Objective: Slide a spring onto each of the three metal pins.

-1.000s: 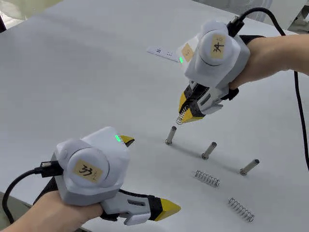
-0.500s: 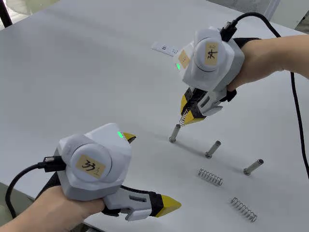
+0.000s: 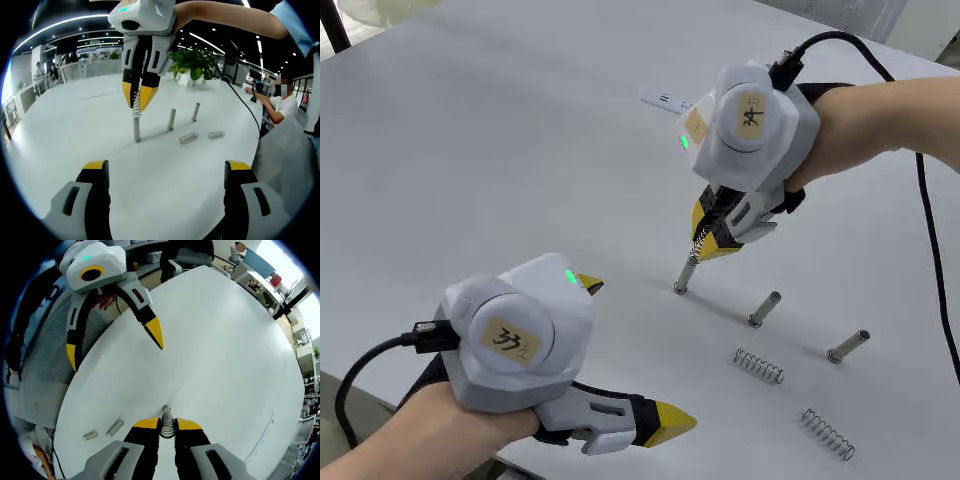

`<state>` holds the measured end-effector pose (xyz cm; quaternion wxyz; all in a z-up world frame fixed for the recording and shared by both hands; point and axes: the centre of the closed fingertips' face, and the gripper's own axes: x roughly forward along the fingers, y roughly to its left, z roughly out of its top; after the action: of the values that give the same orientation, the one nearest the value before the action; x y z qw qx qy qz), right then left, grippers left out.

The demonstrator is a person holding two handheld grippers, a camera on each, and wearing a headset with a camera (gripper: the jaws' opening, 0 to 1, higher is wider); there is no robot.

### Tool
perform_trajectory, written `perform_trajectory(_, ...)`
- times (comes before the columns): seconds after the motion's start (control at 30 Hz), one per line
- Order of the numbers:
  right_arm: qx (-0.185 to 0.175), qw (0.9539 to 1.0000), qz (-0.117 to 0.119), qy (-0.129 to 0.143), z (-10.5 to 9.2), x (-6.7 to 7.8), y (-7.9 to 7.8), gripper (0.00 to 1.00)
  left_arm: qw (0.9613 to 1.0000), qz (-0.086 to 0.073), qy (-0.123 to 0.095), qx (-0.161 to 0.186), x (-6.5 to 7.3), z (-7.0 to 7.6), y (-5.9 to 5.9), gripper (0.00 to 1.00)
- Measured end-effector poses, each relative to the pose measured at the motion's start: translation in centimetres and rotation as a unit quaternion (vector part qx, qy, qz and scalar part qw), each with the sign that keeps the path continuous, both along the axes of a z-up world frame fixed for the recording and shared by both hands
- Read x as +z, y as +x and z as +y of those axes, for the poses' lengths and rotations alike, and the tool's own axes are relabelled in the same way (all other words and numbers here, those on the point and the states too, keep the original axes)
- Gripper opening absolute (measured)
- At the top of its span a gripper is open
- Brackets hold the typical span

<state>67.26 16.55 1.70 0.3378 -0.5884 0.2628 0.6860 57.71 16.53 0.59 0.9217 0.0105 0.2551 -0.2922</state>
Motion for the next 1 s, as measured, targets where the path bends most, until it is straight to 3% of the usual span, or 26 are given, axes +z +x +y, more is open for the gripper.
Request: perform_trajectory(1.0,0.001,0.9998,0.001,-0.018,0.2,-3.8,0.1,0.08,0.9998,0.014,-0.006,0.010,-0.6,0.5,-0.2,0.92)
